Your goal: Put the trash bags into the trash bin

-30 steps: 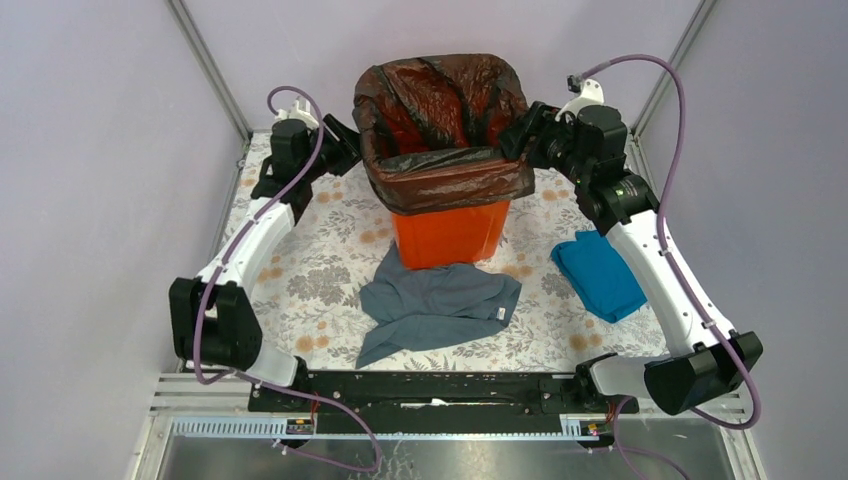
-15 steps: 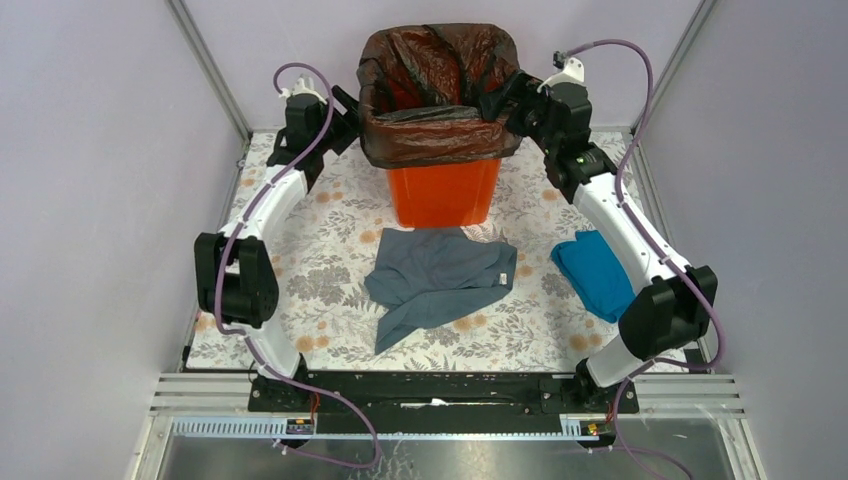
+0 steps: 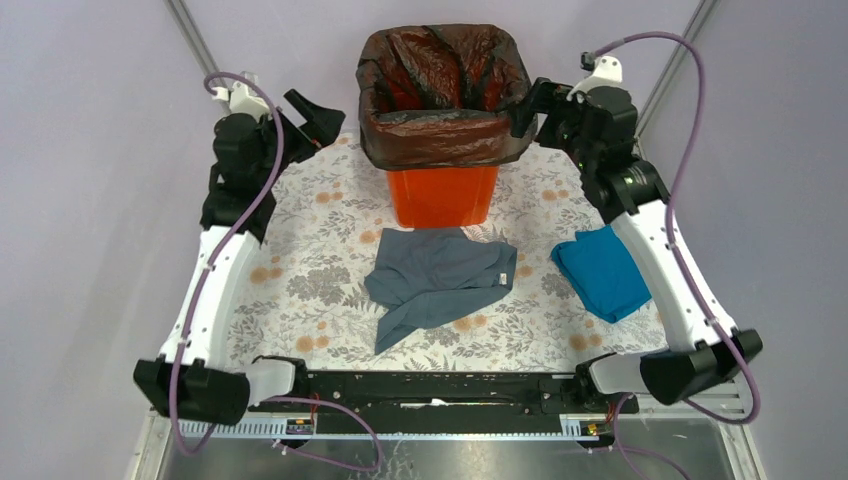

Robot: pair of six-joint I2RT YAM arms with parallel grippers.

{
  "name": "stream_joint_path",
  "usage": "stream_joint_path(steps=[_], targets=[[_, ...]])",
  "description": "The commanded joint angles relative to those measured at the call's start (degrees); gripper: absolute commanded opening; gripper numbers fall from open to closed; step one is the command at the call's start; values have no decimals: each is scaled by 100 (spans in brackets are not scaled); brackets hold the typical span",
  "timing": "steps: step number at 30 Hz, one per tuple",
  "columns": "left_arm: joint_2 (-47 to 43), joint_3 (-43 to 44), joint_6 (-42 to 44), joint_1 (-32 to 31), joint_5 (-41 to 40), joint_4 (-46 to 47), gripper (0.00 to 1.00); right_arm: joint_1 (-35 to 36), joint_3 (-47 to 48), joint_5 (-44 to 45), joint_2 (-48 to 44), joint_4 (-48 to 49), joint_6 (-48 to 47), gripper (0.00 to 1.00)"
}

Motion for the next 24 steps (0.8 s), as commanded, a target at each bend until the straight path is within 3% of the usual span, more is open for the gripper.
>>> stream_joint_path(steps=[1,10,15,24], targets=[[-479,-309,485,23,121,-550,99,34,26,129,-719,-469,-386,100],[-1892,150,859,20,596,-1237,99,38,-366,-951,-2276,-905,-58,100],[-2608,410,1076,17,640,-885,99,36,-891,-1377,-3350,-698,75,100],[-2832,743,1387,-202,591,-883,99,38,-505,-669,-3817,-1442,-160,100]])
